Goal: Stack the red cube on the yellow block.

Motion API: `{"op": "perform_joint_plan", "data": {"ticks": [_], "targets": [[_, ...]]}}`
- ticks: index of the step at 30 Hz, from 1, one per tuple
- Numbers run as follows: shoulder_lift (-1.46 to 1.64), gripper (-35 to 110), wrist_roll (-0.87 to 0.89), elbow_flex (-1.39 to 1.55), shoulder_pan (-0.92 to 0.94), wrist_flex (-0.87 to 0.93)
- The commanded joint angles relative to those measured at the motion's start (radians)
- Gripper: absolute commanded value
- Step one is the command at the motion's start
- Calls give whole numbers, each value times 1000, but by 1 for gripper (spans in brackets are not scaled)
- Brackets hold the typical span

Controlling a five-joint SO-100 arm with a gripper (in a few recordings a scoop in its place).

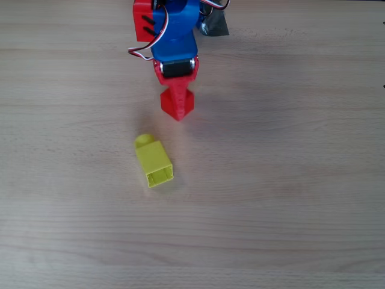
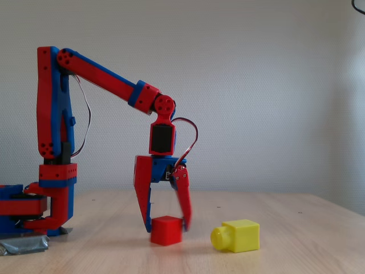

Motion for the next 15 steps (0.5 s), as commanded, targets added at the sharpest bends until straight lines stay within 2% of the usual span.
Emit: {"op": "perform_joint_plan", "data": {"ticks": [1, 3, 11, 15], "targets": [[32, 4, -25, -28, 23, -3], [34, 0, -23, -28, 17, -3], [54, 0, -5, -41, 32, -12], [106, 0, 0, -118, 37, 54]]}}
